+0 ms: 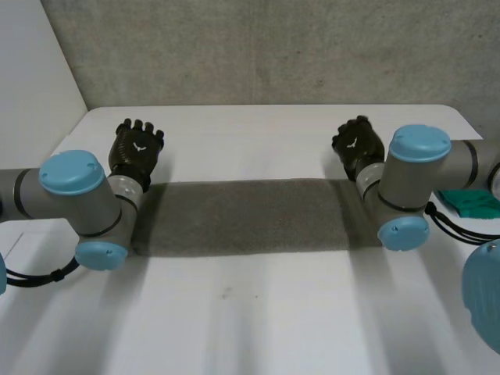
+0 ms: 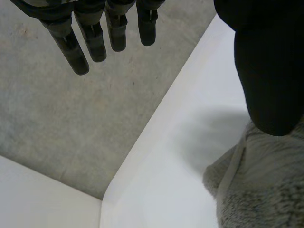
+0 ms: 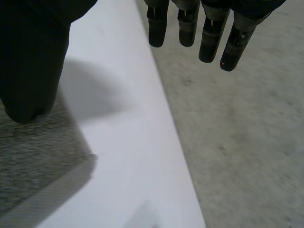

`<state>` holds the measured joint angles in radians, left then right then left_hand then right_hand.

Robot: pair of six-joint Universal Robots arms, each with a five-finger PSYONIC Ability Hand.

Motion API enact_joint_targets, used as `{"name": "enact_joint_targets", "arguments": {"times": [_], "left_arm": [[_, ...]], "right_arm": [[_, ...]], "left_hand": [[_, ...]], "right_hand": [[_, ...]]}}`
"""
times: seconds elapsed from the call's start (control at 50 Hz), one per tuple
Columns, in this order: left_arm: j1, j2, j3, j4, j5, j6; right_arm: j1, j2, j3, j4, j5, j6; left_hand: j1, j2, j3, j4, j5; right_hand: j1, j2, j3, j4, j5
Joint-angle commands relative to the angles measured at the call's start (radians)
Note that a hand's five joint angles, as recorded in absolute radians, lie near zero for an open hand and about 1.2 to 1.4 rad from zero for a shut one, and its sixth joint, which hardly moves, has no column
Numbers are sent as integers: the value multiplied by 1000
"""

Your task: Fold the laundry.

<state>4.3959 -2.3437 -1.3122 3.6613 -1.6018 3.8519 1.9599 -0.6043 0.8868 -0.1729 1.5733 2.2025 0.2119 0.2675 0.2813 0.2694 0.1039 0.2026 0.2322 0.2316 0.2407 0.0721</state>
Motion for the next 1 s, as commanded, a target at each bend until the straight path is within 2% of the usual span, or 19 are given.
{"name": "enact_joint_targets", "arguments": {"times": [0.02,0.06,0.14,0.16,0.28,0.36,0.44,0.54,0.64,0.92,0.96,0.98,1.0], "left_arm": [[-9,181,-157,0,17,-9],[-6,231,-203,0,17,-8],[4,369,-329,-3,20,-14],[8,427,-388,-6,20,-15],[20,572,-545,-64,20,-66],[22,621,-602,-147,20,-179],[36,621,-611,-246,23,-326],[53,583,-596,-296,29,-465],[60,492,-566,-288,26,-471],[66,414,-533,-216,17,-466],[66,405,-532,-214,17,-466],[66,399,-530,-213,17,-465],[66,396,-530,-211,17,-463]], "right_arm": [[-16,-235,109,18,44,204],[-29,-293,153,33,21,233],[-87,-426,273,119,-71,256],[-113,-461,325,165,-117,258],[-190,-508,481,283,-205,264],[-237,-514,563,316,-225,269],[-292,-519,633,303,-268,281],[-355,-500,678,271,-398,335],[-375,-453,678,210,-450,388],[-371,-370,663,110,-458,399],[-369,-361,658,108,-458,398],[-369,-356,652,108,-455,398],[-369,-354,647,108,-454,398]], "left_hand": [[-37,-92,-106,-94,-103],[-37,-92,-106,-94,-103],[-37,-92,-106,-94,-103],[-34,-89,-103,-91,-100],[-10,-66,-80,-68,-77],[22,-33,-47,-35,-44],[95,40,26,38,29],[315,260,246,258,249],[339,284,270,282,273],[410,354,340,352,343],[421,366,352,364,355],[433,377,364,376,366],[433,378,364,376,367]], "right_hand": [[-28,-58,-57,-66,-72],[-28,-58,-57,-66,-72],[-28,-58,-57,-66,-72],[-28,-58,-57,-66,-72],[-28,-58,-57,-66,-72],[99,70,70,61,55],[231,202,202,193,187],[299,270,270,261,255],[375,346,346,337,331],[552,522,523,513,507],[686,656,657,648,642],[913,884,884,875,869],[1015,985,986,976,971]]}}
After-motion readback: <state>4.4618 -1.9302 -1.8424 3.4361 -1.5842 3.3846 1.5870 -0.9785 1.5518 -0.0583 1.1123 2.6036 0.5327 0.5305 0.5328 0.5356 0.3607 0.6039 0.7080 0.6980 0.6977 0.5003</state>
